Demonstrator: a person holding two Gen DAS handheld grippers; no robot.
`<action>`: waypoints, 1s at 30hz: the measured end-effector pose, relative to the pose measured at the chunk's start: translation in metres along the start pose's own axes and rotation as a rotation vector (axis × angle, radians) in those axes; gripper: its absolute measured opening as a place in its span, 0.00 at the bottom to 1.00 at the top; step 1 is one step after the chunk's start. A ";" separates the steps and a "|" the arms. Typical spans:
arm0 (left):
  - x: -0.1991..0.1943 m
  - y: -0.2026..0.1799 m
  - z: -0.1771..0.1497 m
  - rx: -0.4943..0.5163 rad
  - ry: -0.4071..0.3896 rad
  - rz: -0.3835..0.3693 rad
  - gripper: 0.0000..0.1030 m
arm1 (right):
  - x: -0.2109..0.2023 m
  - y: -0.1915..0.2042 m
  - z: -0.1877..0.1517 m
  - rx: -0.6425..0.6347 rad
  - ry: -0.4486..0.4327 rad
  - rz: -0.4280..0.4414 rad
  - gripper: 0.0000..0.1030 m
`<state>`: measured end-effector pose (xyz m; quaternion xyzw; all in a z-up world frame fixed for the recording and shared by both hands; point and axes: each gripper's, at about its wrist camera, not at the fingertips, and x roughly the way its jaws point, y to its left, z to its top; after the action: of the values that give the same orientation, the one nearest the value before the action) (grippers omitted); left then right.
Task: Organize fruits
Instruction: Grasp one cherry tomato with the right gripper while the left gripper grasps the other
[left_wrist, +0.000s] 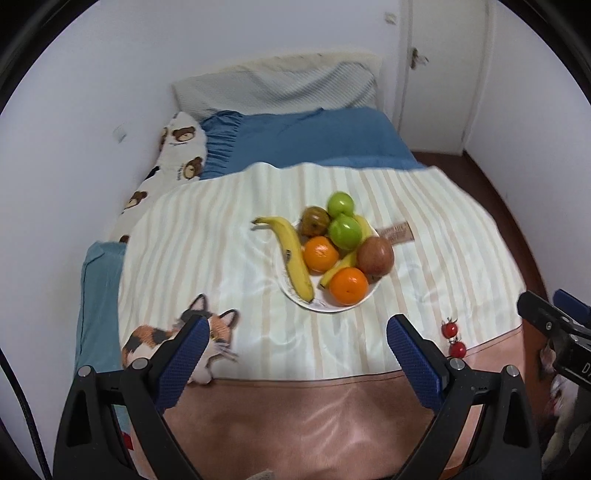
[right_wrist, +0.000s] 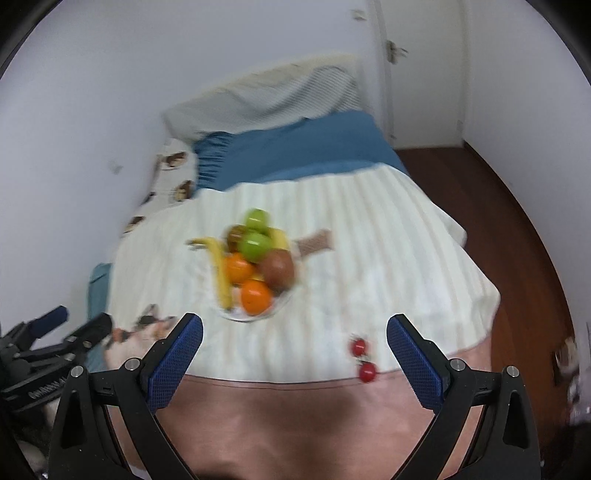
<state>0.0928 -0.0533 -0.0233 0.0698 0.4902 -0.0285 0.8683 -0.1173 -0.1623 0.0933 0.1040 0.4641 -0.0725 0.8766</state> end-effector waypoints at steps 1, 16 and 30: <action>0.013 -0.012 0.001 0.029 0.019 0.007 0.96 | 0.010 -0.012 -0.004 0.023 0.018 -0.012 0.97; 0.155 -0.120 -0.021 0.265 0.256 0.023 0.95 | 0.177 -0.089 -0.078 0.153 0.300 -0.006 0.37; 0.186 -0.191 -0.010 0.293 0.366 -0.278 0.88 | 0.156 -0.129 -0.082 0.187 0.259 -0.063 0.31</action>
<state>0.1583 -0.2375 -0.2053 0.1305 0.6347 -0.2050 0.7336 -0.1240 -0.2721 -0.0959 0.1791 0.5674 -0.1287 0.7933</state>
